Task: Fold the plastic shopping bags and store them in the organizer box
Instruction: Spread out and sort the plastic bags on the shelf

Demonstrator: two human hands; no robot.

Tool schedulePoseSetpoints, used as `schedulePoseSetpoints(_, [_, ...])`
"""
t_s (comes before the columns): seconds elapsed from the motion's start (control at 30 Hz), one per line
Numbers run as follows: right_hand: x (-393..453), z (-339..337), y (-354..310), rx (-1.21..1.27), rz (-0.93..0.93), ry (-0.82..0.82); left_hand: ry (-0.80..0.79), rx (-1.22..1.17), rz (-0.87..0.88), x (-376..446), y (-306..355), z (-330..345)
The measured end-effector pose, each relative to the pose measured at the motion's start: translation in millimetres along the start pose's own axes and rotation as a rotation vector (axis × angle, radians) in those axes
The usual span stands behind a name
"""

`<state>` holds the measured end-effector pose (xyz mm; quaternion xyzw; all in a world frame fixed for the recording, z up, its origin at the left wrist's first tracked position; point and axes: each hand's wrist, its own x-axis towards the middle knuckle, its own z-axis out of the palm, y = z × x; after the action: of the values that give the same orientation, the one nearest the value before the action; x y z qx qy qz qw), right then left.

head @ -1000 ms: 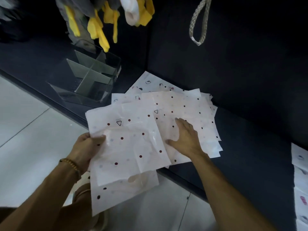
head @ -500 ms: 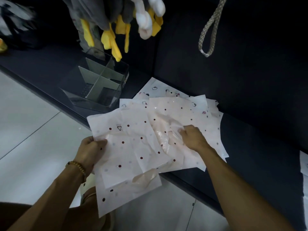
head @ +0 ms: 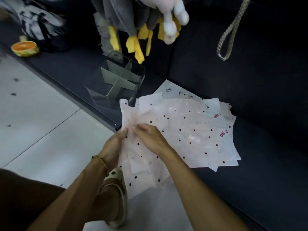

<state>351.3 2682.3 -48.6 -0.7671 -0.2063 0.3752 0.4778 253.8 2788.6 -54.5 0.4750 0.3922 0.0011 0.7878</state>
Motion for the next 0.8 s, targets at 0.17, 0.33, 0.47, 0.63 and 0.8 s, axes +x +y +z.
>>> schedulePoseSetpoints(0.17, [-2, 8, 17, 0.174, 0.044, -0.106, 0.158, 0.196, 0.035, 12, -8, 0])
schedulePoseSetpoints(0.33, [0, -41, 47, -0.049, 0.037, 0.379, 0.292, 0.328, 0.08, 24, -6, -12])
schedulePoseSetpoints(0.47, [-1, -89, 89, -0.53, 0.419, 0.72, 0.288, 0.348, 0.101, 25, 3, -25])
schedulePoseSetpoints(0.63, [6, -100, 114, -0.354, 0.523, 0.685, 0.267, 0.373, 0.107, 21, 2, -29])
schedulePoseSetpoints(0.8, [4, -115, 106, 0.141, 0.389, 0.711, 0.275, 0.401, 0.126, 16, 8, -18])
